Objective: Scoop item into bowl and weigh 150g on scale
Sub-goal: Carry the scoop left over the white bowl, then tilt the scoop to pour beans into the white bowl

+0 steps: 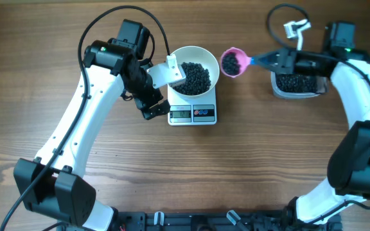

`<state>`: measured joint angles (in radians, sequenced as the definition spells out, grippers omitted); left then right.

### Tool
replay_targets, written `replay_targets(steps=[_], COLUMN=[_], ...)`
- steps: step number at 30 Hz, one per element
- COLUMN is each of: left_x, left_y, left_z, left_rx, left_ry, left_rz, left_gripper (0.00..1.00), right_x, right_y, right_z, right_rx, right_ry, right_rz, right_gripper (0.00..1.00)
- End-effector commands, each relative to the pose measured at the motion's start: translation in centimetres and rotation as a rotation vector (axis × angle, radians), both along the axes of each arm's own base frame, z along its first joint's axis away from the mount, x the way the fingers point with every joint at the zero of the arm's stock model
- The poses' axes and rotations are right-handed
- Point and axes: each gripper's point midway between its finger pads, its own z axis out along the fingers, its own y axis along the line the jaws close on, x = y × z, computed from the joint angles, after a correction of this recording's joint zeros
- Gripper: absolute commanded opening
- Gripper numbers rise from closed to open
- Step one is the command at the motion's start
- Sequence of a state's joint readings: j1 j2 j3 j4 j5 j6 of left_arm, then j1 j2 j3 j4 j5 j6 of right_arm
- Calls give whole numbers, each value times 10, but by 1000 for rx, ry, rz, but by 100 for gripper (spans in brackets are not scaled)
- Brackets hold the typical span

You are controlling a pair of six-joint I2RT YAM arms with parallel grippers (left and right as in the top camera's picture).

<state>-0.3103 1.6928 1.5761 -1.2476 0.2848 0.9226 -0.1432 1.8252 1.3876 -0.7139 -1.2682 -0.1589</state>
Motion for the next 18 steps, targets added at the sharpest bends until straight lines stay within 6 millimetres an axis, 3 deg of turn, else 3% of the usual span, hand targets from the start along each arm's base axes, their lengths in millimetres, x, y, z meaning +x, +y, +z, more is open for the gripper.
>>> replay_targets(steps=[1,7,11,18], left_x=[1,1,1,1], left_y=[1,1,1,1], left_z=[-6,-6,-6,-6], left_rx=[5,5,5,5], left_ry=[12,12,12,12], left_rz=[-7,-7,-7,-7], left_gripper=[100,100,100,100], right_x=[-3,2,5,0], right_y=[21,40,50,91], right_z=[23,59,72,57], right_rx=[-60,-260,-446,-697], right_ry=[-98,-278,-411,-609], right_rz=[18,-69,-145,-66], right_gripper=[4,4,4,4])
